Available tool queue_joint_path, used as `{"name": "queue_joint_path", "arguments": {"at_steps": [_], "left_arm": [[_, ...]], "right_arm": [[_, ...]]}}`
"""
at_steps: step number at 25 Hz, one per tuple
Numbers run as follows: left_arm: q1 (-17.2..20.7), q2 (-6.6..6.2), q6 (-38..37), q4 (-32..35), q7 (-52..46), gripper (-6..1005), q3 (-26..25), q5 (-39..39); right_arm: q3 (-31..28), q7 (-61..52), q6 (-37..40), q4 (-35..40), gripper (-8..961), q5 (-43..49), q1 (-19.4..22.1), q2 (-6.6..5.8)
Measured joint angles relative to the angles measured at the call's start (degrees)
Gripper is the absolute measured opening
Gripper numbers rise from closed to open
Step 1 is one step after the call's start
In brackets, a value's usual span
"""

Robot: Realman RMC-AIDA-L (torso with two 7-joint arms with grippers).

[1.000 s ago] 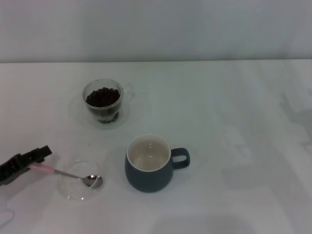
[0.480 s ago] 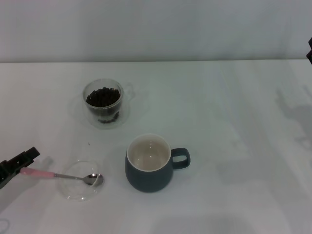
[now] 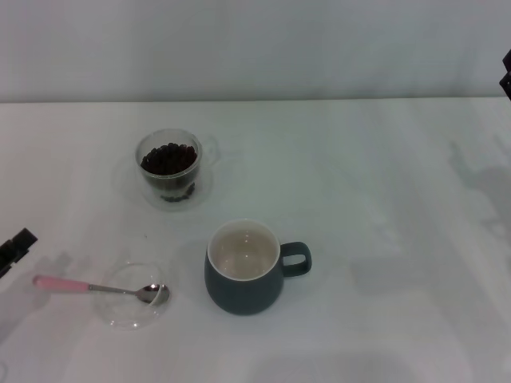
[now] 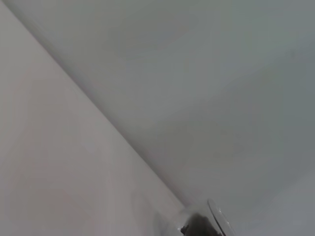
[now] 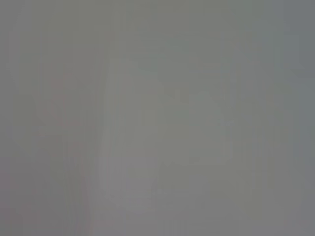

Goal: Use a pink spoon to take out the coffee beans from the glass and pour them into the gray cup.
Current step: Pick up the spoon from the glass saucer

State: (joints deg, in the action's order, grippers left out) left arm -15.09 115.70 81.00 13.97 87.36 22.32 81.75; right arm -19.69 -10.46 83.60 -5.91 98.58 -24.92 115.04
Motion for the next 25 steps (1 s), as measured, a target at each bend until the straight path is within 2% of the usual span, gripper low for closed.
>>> {"name": "queue_joint_path", "arguments": {"at_steps": [6, 11, 17, 25], "left_arm": [[1.8, 1.37, -0.2, -0.6, 1.0, 465, 0.0, 2.5], [2.3, 2.54, -1.0, -0.9, 1.0, 701, 0.0, 2.4], [2.8, 2.75, -2.1, -2.8, 1.6, 852, 0.0, 2.6], [3.1, 3.04, -2.9, -3.8, 2.5, 850, 0.0, 2.6]], "right_arm": [[-0.4, 0.0, -0.3, 0.4, 827, -0.5, -0.6, -0.03], [-0.5, -0.1, -1.2, 0.8, 827, -0.6, -2.2, -0.06], [-0.5, -0.1, -1.3, 0.9, 827, -0.6, -3.7, -0.19], [-0.4, -0.1, -1.3, 1.3, 827, -0.5, -4.9, -0.01]]}}
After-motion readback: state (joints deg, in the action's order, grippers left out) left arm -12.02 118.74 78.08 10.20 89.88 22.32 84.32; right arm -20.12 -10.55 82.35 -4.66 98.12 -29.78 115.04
